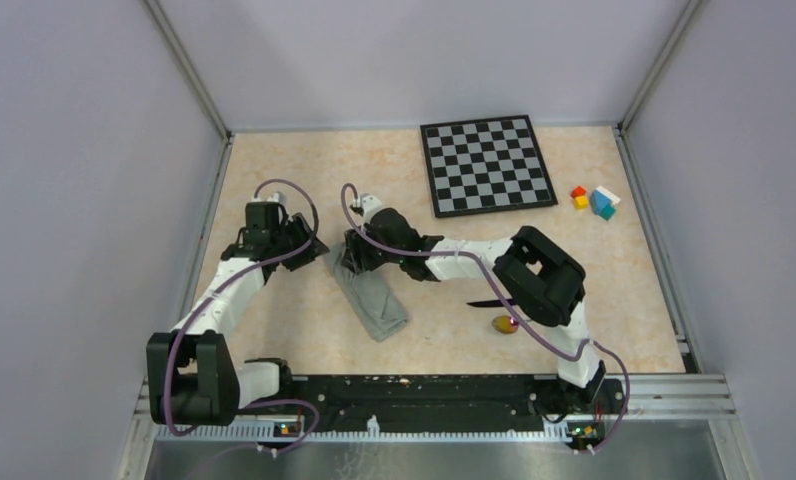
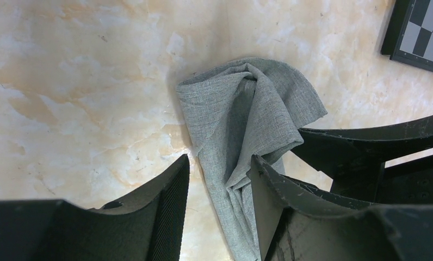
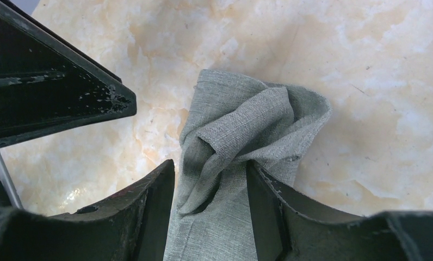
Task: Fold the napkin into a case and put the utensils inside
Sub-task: Pick up the top corner of the smaller rectangle folded napkin from the center of the board, then grasp the top corner of the smaller rectangle folded napkin from the folded napkin.
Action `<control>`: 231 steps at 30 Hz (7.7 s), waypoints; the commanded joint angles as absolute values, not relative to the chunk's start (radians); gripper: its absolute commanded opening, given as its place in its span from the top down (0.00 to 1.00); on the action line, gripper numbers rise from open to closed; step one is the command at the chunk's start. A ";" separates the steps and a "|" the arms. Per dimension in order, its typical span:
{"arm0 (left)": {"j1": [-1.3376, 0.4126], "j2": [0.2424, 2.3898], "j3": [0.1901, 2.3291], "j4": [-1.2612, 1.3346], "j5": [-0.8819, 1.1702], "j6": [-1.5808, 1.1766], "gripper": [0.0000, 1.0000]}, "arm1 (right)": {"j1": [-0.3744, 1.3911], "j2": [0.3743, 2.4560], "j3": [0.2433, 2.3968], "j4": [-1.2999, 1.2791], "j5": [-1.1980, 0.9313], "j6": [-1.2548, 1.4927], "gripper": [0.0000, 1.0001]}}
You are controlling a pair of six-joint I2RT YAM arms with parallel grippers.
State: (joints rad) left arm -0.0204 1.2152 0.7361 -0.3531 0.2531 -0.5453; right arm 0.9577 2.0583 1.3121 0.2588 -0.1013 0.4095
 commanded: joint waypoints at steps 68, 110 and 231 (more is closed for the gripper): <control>-0.424 1.591 0.931 -0.309 -0.302 -0.261 0.70 | 0.913 2.010 1.252 0.379 -0.129 0.539 1.00; -0.391 1.387 0.745 -0.156 -0.190 -0.383 1.00 | 0.948 2.242 1.501 0.212 -0.263 0.478 1.00; -0.206 1.198 0.571 -0.038 0.051 -0.520 1.00 | 0.925 2.132 1.413 0.298 -0.381 0.567 1.00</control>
